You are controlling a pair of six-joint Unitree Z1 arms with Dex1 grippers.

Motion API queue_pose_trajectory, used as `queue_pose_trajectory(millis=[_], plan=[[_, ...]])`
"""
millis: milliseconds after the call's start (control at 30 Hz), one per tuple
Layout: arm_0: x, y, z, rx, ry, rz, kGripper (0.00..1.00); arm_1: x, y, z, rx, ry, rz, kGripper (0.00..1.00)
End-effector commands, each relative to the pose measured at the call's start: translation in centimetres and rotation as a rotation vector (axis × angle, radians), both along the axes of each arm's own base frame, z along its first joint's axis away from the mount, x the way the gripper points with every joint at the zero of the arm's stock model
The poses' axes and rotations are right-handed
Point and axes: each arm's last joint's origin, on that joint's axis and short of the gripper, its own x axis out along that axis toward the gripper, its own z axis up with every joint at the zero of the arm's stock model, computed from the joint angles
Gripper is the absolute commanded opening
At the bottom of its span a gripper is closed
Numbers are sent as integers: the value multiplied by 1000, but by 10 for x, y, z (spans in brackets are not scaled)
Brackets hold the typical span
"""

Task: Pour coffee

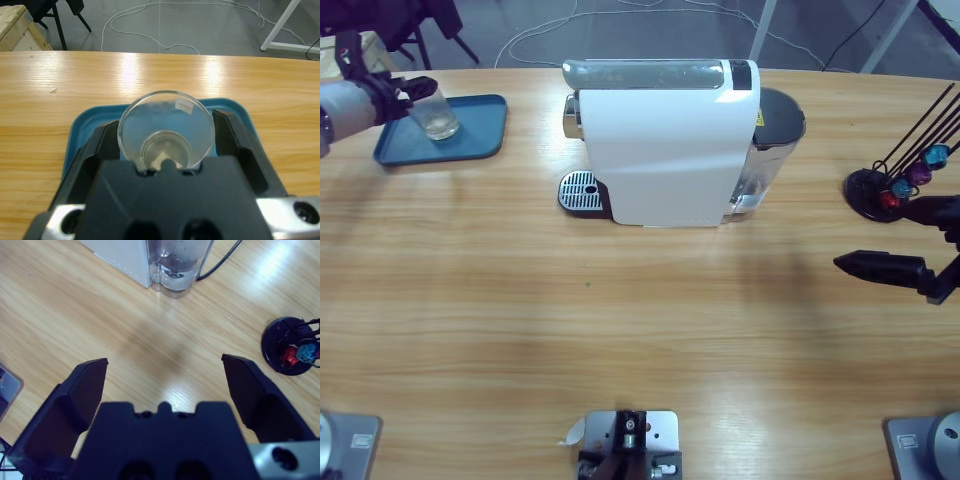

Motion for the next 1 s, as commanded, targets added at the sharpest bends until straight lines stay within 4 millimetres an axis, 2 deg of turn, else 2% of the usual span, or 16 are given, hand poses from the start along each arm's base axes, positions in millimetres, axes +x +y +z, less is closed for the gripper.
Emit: queue_pose_trajectory(millis=[33, 100, 233, 300, 400, 500, 533, 567, 633, 700, 767, 833, 900, 933, 1000], plan=[[-1, -7, -19, 16, 35, 28, 781, 0, 3, -11, -11, 45, 8, 1000], [-10, -11, -17, 6, 9, 16, 971, -2, 1, -9, -2, 37, 7, 1000], [-24, -12, -12, -15, -54, -4, 996, -2, 1, -11, -2, 39, 8, 1000], [-34, -10, 5, -27, -106, -12, 996, -3, 0, -13, 7, 37, 13, 1000], [-57, -1, 46, -46, -209, 2, 996, -5, 0, -15, 24, 33, 23, 1000], [-100, 6, 91, -107, -311, 10, 996, -7, -2, -15, 32, 21, 22, 1000], [-114, 3, 100, -153, -309, -7, 996, -8, -3, -14, 23, 12, 30, 1000], [-141, -5, 111, -186, -288, -79, 996, -10, -5, -10, 6, 1, 50, 1000], [-182, -16, 119, -209, -219, -243, 996, -11, -8, 1, 4, -33, 47, 1000], [-227, -18, 128, -234, -153, -410, 998, -13, -9, 6, 7, -42, 44, 1000], [-264, -10, 130, -233, -81, -491, 996, -14, -10, 7, 3, -27, 50, 1000], [-301, 4, 120, -209, 4, -534, 993, -17, -12, 6, -1, -22, 47, 1000], [-327, 15, 109, -187, 50, -595, 996, -22, -16, 8, 8, -35, 45, 1000], [-334, 17, 108, -180, 57, -639, 999, -24, -18, 10, 16, -45, 45, 1000], [-332, 13, 110, -150, 69, -694, 1000, -26, -20, 11, 24, -57, 44, 1000]])
